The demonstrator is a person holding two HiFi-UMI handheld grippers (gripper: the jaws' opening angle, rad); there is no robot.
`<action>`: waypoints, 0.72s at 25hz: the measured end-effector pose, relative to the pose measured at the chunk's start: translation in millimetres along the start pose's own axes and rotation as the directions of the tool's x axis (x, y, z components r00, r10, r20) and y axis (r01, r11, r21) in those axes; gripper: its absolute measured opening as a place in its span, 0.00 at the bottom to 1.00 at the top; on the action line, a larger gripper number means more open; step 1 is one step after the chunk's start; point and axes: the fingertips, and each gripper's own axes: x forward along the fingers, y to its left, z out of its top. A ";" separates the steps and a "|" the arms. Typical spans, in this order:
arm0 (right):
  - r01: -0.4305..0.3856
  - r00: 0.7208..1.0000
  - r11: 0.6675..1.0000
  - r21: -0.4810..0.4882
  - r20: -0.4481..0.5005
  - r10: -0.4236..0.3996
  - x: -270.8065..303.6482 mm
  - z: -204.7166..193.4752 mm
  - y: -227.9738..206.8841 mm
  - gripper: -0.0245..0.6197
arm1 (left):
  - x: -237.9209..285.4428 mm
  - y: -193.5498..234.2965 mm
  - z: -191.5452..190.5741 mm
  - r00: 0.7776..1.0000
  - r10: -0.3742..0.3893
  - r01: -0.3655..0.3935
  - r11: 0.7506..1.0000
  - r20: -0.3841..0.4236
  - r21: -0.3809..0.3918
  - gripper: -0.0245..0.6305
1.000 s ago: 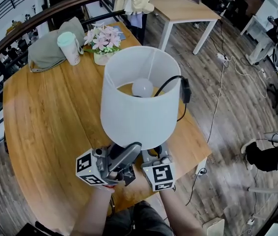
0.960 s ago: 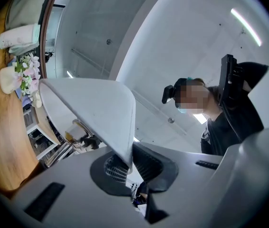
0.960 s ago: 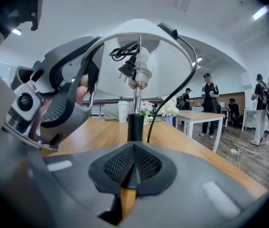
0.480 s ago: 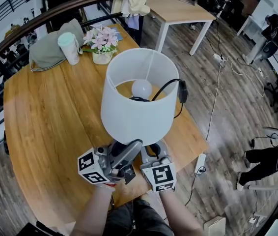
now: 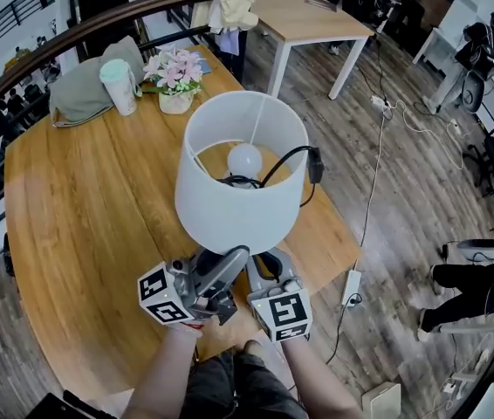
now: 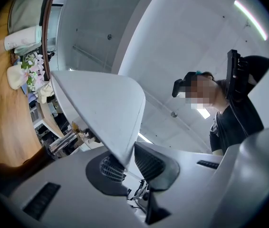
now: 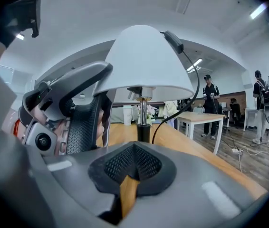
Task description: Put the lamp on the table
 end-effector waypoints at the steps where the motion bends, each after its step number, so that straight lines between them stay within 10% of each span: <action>1: 0.000 1.000 1.000 -0.002 0.003 0.000 -1.5 0.3 0.3 0.05 | -0.9 -0.5 -1.1 1.000 0.002 -0.002 1.000 0.000 -0.001 0.08; 18: 0.005 1.000 1.000 -0.002 0.025 -0.005 -23.5 4.8 5.9 0.05 | -11.0 3.4 -8.2 0.995 0.102 -0.101 0.994 -0.020 0.050 0.16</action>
